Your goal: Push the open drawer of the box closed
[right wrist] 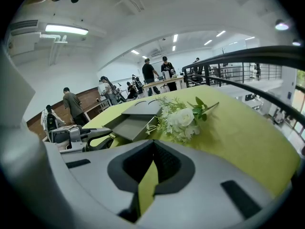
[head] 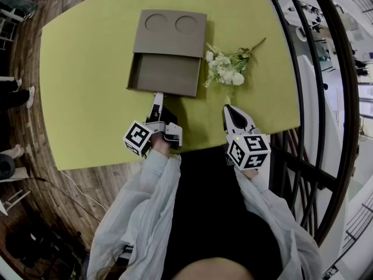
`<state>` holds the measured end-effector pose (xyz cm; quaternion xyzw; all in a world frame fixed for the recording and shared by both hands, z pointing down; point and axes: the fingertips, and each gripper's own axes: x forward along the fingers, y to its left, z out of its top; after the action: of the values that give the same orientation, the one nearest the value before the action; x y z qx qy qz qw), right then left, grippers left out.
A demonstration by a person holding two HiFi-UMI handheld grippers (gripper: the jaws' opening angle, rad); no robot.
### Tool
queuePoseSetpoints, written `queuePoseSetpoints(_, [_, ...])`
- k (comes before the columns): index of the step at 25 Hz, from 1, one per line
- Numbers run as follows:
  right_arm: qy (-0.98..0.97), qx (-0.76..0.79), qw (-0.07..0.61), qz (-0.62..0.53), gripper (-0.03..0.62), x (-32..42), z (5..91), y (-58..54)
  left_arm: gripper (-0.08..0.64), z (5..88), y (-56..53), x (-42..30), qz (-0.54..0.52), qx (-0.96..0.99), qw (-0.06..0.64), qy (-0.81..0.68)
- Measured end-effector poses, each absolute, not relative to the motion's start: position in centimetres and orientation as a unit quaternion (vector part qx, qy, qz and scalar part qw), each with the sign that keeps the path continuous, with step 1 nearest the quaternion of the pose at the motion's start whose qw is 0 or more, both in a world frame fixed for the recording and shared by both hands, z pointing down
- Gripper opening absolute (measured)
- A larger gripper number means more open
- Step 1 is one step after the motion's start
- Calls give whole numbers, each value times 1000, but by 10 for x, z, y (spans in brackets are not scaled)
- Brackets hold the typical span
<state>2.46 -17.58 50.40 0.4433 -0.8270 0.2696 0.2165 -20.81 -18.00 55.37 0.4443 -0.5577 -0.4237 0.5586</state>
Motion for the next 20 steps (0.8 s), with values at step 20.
queuePoseSetpoints(20, [-828, 424, 239, 278, 6, 13, 518, -169, 104, 542, -181, -195, -459, 446, 538, -548])
